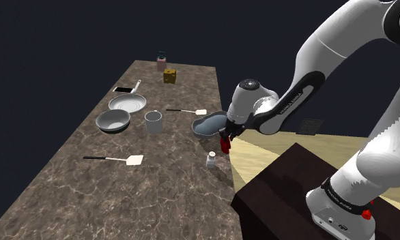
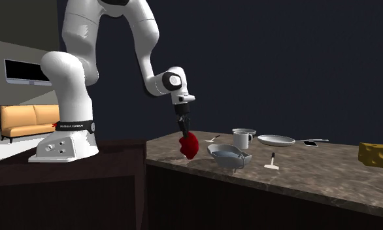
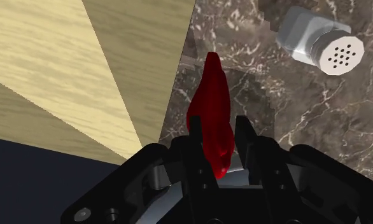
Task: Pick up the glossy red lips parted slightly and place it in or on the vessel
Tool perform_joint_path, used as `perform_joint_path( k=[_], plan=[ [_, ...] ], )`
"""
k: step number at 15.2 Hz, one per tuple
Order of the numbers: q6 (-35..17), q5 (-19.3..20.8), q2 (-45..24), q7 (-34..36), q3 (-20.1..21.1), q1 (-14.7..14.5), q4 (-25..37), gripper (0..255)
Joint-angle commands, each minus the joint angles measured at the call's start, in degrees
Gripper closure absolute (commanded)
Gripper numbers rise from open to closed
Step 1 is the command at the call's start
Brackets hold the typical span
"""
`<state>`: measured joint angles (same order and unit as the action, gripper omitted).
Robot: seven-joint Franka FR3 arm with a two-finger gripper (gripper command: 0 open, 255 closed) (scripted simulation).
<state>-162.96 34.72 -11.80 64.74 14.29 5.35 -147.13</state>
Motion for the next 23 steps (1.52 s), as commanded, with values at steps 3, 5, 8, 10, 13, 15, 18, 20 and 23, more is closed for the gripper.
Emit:
perform_joint_path(
  k=[3,5,8,10,13,15,18,20,23],
  plan=[
    [2.56,-6.25,3.91,-5.05,2.96,1.75,-0.87,255],
    [3.81,-9.17,5.78,-7.39,3.98,2.25,-1.19,255],
    [5.80,-13.33,8.53,-10.71,5.14,2.66,-1.49,255],
    [7.21,-15.90,10.33,-12.75,5.61,2.68,-1.57,255],
    [9.45,-19.33,12.92,-15.48,5.98,2.47,-1.53,255],
    [11.01,-21.31,14.58,-17.08,6.03,2.21,-1.39,255],
    [12.39,-21.72,14.07,-18.58,5.47,2.62,0.60,255],
    [13.34,-20.61,11.10,-19.87,4.49,3.69,4.49,255],
    [15.07,-19.42,6.62,-21.89,3.15,4.95,10.66,255]
  ],
)
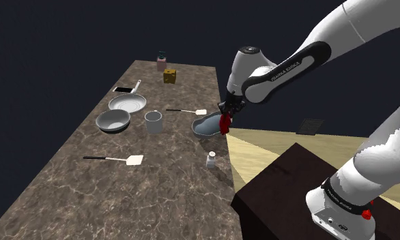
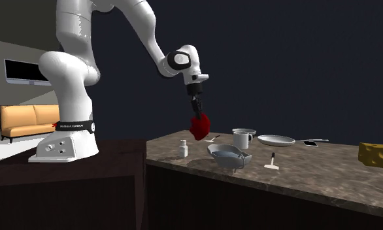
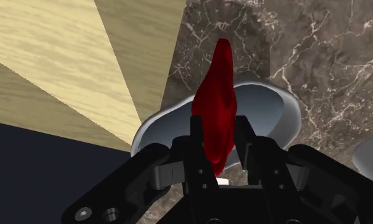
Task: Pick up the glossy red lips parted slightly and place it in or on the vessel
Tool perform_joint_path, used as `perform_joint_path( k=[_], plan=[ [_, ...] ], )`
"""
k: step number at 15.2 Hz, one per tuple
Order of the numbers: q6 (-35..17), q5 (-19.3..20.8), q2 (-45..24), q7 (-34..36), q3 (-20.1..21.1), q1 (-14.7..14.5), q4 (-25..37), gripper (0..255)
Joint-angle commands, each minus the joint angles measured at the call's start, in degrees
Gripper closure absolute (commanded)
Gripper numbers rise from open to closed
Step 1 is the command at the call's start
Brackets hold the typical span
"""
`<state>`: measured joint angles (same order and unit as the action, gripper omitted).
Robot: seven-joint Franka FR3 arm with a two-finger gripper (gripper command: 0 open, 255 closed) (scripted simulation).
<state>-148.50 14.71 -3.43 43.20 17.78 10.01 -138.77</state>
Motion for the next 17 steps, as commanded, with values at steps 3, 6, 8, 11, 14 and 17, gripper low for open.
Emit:
perform_joint_path(
  k=[3,6,8,11,14,17],
  plan=[
    [2.67,1.31,-6.29,-2.44,-1.48,1.25,8.91,255],
    [5.06,1.72,-10.94,-4.58,-2.41,2.03,15.98,255],
    [6.86,1.87,-14.14,-6.01,-2.93,2.46,21.01,255],
    [10.61,1.97,-20.31,-8.64,-3.74,3.02,31.02,255],
    [8.88,2.73,-21.72,-7.99,-4.15,2.75,30.64,255],
    [7.19,3.51,-23.20,-7.32,-4.61,2.45,30.37,255]
  ],
)
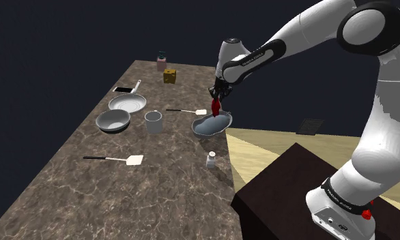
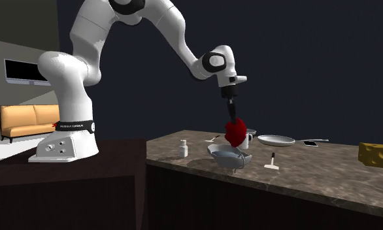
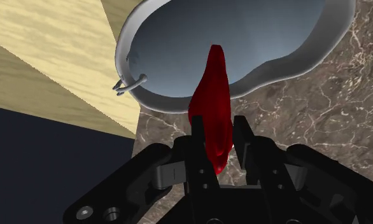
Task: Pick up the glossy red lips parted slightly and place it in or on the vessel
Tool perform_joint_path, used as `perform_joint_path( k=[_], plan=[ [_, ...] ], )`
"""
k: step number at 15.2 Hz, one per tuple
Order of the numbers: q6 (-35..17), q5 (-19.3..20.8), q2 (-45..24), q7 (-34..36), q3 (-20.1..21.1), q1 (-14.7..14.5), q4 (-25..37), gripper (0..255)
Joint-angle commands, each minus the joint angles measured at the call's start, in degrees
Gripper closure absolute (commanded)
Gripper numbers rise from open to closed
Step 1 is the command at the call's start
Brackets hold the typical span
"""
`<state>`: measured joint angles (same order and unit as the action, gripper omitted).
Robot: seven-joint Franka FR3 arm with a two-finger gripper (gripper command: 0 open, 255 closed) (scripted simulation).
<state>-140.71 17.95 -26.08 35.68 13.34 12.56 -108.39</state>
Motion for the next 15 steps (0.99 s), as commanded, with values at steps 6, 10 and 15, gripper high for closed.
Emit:
perform_joint_path(
  k=[6,10,15],
  plan=[
    [-3.85,1.84,-3.71,1.56,-1.21,-0.80,-0.20,255],
    [-5.92,2.87,-5.95,2.46,-1.99,-1.33,-0.07,255],
    [-6.24,3.02,-6.32,2.60,-2.11,-1.42,-0.03,255]
  ],
)
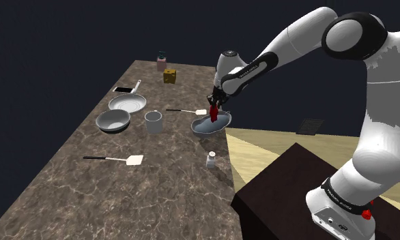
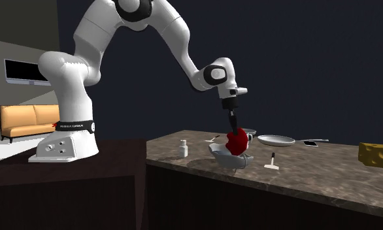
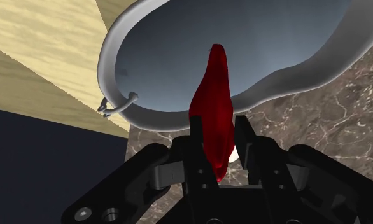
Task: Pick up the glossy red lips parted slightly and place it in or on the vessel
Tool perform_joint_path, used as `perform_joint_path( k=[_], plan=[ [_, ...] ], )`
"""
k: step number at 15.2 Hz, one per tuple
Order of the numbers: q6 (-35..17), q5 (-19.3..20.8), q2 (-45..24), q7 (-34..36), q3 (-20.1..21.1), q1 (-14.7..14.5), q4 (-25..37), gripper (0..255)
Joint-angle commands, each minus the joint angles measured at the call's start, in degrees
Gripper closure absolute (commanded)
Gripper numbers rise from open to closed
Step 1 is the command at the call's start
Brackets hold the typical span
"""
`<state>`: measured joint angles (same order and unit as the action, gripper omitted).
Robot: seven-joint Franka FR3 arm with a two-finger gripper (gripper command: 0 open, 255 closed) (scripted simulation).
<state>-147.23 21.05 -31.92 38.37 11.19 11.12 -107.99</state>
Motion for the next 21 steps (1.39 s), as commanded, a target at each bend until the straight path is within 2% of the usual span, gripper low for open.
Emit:
perform_joint_path(
  k=[1,4,5,10,14,21],
  plan=[
    [0.28,-0.08,-0.47,-0.09,0.03,0.01,-0.43,255],
    [0.28,-0.07,-0.47,-0.09,0.03,0.02,-0.43,255],
    [0.30,-0.10,-0.58,-0.23,0.03,0.11,-0.28,0],
    [0.28,-0.08,-0.47,-0.09,0.03,0.02,-0.43,0],
    [4.60,-2.38,5.66,-1.57,1.90,1.02,-2.17,0],
    [4.60,-2.38,5.66,-1.57,1.89,1.01,-2.17,0]
  ],
)
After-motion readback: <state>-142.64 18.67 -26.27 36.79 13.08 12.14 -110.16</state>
